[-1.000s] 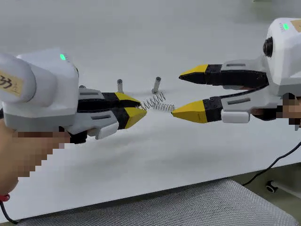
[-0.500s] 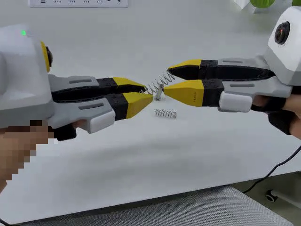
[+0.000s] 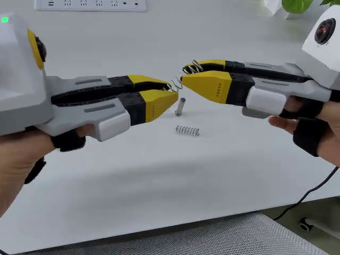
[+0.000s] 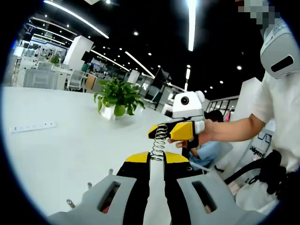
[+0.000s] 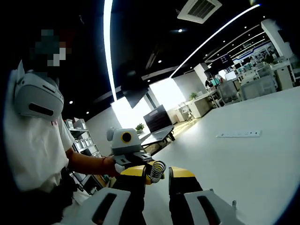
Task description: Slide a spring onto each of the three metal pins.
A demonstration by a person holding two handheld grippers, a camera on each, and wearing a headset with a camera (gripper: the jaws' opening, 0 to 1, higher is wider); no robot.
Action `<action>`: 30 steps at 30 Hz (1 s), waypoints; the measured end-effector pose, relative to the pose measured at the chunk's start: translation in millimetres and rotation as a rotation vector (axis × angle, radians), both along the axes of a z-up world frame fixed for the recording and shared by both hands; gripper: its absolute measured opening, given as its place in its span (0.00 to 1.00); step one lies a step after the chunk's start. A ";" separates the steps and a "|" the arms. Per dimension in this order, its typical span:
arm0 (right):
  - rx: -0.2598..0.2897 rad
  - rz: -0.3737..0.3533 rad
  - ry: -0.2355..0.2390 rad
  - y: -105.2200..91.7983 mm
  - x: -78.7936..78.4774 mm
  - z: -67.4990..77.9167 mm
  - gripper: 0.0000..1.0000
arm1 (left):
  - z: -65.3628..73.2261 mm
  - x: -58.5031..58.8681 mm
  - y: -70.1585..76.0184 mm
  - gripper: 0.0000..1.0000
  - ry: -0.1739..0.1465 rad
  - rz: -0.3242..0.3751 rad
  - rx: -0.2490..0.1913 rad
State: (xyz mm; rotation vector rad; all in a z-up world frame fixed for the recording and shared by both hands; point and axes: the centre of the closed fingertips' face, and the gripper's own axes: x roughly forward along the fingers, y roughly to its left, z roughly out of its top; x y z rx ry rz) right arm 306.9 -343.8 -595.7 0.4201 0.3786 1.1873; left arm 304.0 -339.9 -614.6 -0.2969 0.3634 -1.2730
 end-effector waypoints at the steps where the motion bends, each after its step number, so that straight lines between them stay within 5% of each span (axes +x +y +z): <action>1: 0.005 -0.002 0.002 -0.3 0.2 1.0 0.13 | 1.1 0.0 -0.1 0.07 0.001 0.001 -0.006; 18: 0.019 -0.003 0.033 -3.7 2.5 -0.1 0.05 | -1.3 -6.5 -2.3 0.07 -0.025 -0.028 0.016; 30: -0.074 0.027 -0.005 6.2 -3.1 -2.4 0.05 | -7.6 -12.2 -3.3 0.07 -0.093 -0.063 0.098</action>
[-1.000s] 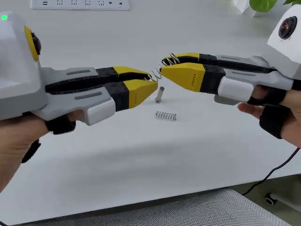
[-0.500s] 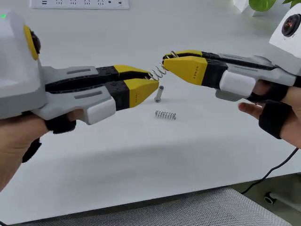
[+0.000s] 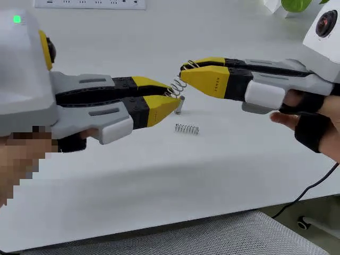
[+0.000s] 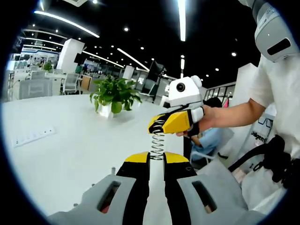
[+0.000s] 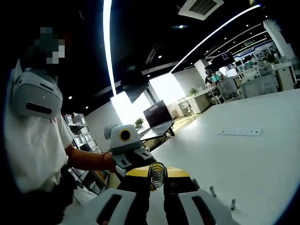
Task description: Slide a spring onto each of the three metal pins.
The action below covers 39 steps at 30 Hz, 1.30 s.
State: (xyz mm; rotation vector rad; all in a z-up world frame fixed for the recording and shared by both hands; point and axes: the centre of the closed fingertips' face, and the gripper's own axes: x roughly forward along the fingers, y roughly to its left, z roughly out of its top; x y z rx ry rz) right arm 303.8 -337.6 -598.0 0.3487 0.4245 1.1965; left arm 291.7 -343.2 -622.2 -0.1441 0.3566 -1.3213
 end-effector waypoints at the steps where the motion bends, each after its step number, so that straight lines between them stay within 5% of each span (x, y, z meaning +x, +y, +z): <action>1: -0.014 0.006 -0.006 1.2 -0.7 -0.6 0.05 | -0.9 -0.6 0.0 0.07 -0.009 -0.006 0.012; 20: -0.230 0.079 -0.132 10.5 -12.8 -9.9 0.06 | -14.4 -7.8 1.1 0.06 -0.119 -0.060 0.155; 39: -0.282 0.107 -0.140 6.7 -13.8 -17.2 0.13 | -12.8 -6.8 2.5 0.06 -0.140 -0.061 0.148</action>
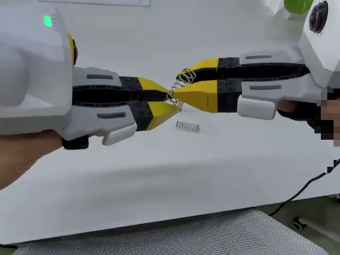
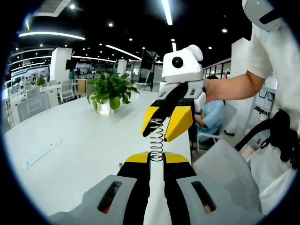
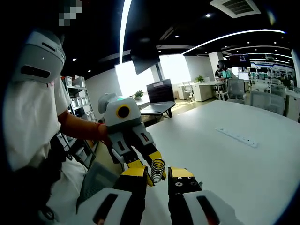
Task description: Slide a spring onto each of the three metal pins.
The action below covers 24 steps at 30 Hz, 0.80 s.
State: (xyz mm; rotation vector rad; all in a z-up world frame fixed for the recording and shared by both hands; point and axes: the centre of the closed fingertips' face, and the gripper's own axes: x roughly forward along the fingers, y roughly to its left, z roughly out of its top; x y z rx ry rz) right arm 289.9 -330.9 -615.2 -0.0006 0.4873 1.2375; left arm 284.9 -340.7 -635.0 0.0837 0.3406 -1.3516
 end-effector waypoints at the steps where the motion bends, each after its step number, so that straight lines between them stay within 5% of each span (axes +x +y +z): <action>1: -0.007 0.003 -0.002 -0.8 0.0 -0.4 0.14 | 0.0 0.0 0.2 0.06 -0.002 0.000 0.000; 9: -0.177 0.122 -0.052 -15.6 -2.1 2.9 0.19 | -4.1 -4.8 -0.4 0.06 -0.028 -0.032 0.045; 19: -0.409 0.414 -0.070 -7.7 -15.7 2.6 0.19 | -7.6 -10.7 -3.3 0.06 -0.057 -0.067 0.077; 24: -0.465 0.485 -0.073 -2.1 -16.9 0.6 0.19 | -6.7 -11.6 -3.3 0.06 -0.062 -0.068 0.075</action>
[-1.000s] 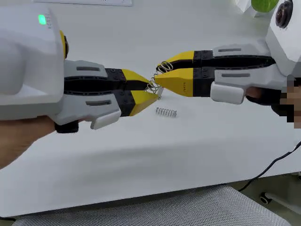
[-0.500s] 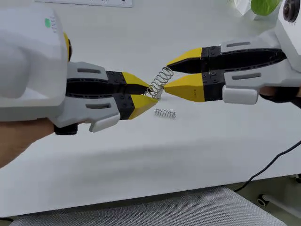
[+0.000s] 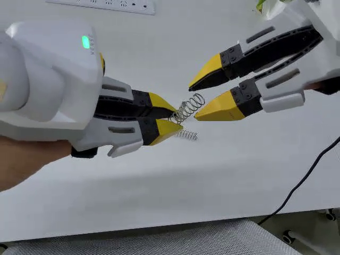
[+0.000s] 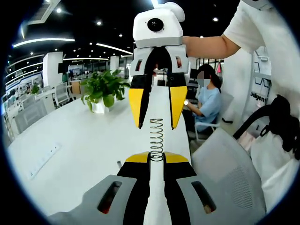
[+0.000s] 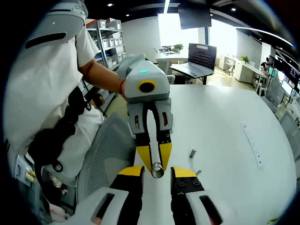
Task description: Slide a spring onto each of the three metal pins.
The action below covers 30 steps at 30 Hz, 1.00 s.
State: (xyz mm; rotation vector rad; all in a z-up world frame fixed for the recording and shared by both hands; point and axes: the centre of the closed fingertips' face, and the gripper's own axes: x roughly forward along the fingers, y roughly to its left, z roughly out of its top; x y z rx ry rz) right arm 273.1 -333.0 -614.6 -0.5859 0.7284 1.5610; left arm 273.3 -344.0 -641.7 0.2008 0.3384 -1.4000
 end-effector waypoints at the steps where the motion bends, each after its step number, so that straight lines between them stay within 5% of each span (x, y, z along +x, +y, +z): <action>1: -0.008 0.009 0.005 0.7 -0.8 -0.5 0.18 | 0.0 -0.1 0.0 0.06 -0.001 0.000 0.000; 11: -0.087 0.087 0.000 2.1 -3.9 -11.7 0.16 | 2.1 -0.3 -1.6 0.06 -0.010 0.000 -0.004; 30: -0.108 0.107 -0.009 3.1 -4.9 -16.2 0.07 | 3.6 -0.6 -1.9 0.06 0.000 0.013 -0.024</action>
